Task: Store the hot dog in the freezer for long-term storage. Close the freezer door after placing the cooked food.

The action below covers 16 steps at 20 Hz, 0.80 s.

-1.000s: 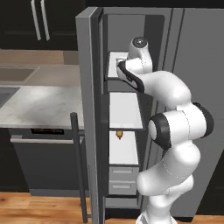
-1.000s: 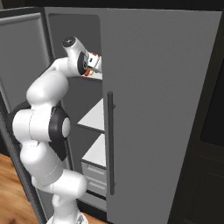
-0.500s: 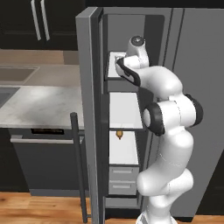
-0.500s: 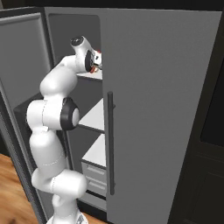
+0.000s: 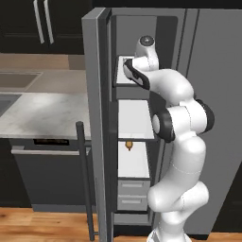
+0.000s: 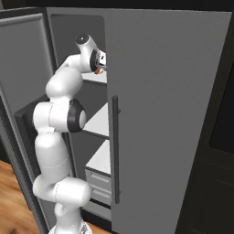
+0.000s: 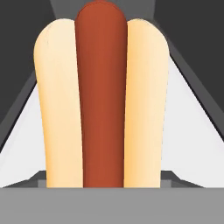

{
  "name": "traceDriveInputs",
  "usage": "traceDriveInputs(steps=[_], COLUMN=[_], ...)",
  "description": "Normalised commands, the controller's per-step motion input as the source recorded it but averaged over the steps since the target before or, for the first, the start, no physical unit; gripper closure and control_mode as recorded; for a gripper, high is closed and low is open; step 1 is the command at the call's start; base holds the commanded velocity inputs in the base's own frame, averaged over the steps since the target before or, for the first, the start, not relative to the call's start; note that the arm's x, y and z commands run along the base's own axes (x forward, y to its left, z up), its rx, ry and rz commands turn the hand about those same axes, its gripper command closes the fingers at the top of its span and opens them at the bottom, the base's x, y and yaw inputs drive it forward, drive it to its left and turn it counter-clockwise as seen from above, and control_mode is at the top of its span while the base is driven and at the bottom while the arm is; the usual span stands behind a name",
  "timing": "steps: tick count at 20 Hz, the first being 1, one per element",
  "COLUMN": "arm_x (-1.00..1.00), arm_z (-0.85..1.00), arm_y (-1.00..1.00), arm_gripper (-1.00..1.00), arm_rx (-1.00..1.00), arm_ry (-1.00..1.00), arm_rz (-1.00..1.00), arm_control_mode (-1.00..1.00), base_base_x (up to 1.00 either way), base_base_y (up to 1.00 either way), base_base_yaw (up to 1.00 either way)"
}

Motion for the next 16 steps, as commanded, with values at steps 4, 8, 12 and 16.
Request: traceDriveInputs(steps=[4,8,12,16], arm_x=[0.06,0.09,0.07,0.03], arm_z=[-0.03,-0.09,-0.11,-0.08], arm_y=[0.00,0.00,0.00,0.00], arm_gripper=[1.00,1.00,1.00,1.00], arm_rx=[0.00,0.00,0.00,0.00], arm_ry=[0.07,0.12,0.13,0.13], arm_rz=[0.00,0.00,0.00,0.00], arm_control_mode=[-1.00,-1.00,-1.00,-1.00], base_base_x=[0.00,0.00,0.00,0.00], base_base_y=[0.00,0.00,0.00,0.00], base_base_yaw=[0.00,0.00,0.00,0.00])
